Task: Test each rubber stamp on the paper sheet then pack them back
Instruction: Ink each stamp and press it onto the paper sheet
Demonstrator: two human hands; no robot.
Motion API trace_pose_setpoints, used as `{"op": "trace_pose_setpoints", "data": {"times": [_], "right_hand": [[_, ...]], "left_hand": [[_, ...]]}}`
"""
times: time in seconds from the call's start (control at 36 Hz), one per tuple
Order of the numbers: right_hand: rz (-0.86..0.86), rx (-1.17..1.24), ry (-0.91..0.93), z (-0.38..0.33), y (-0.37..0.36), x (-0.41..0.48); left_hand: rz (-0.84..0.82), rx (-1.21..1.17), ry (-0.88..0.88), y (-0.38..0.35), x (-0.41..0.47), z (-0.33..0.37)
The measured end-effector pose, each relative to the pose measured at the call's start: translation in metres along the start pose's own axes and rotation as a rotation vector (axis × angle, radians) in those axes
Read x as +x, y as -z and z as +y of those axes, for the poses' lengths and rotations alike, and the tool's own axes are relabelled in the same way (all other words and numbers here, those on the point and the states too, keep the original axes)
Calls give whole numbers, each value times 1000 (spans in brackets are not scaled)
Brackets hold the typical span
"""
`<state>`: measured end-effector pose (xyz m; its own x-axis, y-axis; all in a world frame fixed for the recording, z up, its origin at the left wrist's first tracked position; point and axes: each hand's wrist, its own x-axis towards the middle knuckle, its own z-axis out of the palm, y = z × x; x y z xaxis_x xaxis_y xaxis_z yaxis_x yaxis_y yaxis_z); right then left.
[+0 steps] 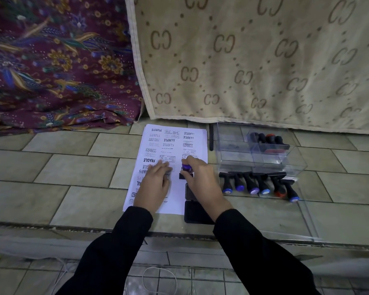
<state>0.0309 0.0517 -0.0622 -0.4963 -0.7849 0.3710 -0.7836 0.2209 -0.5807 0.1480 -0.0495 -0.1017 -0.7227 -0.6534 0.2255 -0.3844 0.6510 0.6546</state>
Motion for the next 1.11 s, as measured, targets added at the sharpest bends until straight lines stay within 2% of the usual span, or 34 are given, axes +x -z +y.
{"op": "trace_pose_setpoints", "data": {"times": [0.14, 0.22, 0.28, 0.56, 0.75, 0.92, 1.11], "right_hand": [[12, 105, -95, 3, 6, -1], [189, 288, -207, 6, 24, 1], [304, 326, -224, 9, 42, 1], [430, 127, -325, 40, 107, -33], [390, -54, -386, 60, 100, -84], [349, -72, -247, 49, 82, -103], [250, -37, -280, 44, 67, -114]], "left_hand": [[-8, 7, -1, 2, 0, 2], [-13, 1, 0, 3, -1, 2], [-5, -2, 1, 2, -1, 2], [-4, -108, 82, 6, 6, 1], [-22, -178, 128, 7, 9, -3], [-3, -122, 95, 4, 7, -3], [35, -51, 45, -1, 3, -3]]}}
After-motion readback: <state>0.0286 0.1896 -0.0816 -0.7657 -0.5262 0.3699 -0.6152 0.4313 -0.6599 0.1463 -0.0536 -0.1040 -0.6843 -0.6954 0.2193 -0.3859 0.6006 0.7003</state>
